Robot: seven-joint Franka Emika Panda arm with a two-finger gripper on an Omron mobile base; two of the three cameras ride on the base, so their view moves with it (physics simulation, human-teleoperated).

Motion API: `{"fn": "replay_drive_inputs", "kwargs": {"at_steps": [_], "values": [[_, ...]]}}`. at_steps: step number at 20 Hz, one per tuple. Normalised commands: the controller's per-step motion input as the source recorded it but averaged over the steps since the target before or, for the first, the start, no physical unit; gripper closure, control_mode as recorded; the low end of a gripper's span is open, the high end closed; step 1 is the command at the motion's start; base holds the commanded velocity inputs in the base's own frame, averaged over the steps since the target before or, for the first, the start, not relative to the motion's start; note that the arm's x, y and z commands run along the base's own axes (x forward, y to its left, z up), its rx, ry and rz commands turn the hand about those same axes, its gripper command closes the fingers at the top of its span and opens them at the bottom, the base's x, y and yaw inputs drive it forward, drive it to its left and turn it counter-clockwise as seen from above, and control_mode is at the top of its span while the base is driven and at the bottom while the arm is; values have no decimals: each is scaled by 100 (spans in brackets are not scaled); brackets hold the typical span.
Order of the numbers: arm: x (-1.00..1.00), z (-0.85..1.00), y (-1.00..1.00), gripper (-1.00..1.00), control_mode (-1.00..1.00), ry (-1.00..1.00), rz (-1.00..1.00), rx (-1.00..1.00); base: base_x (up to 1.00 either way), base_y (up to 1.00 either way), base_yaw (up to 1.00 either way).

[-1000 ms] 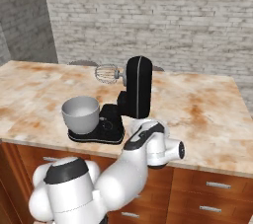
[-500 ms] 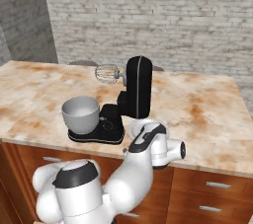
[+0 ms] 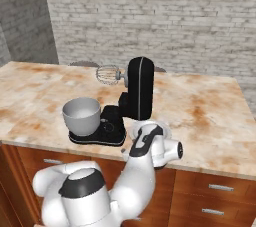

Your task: Add butter and sugar cubes to the stand mixer bowl and then turn on the stand mixer to begin making frosting.

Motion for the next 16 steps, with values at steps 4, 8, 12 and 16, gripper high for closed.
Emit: {"fn": "replay_drive_inputs", "kwargs": {"at_steps": [4,8,12,16], "values": [[19,-7,0,-100,-100,-1,0,0,0,0,0],[28,-18,0,-100,-100,0,0,0,0,0,0],[19,-25,0,-100,-100,0,0,0,0,0,0],[17,-24,0,-100,-100,0,0,0,0,0,0]]}}
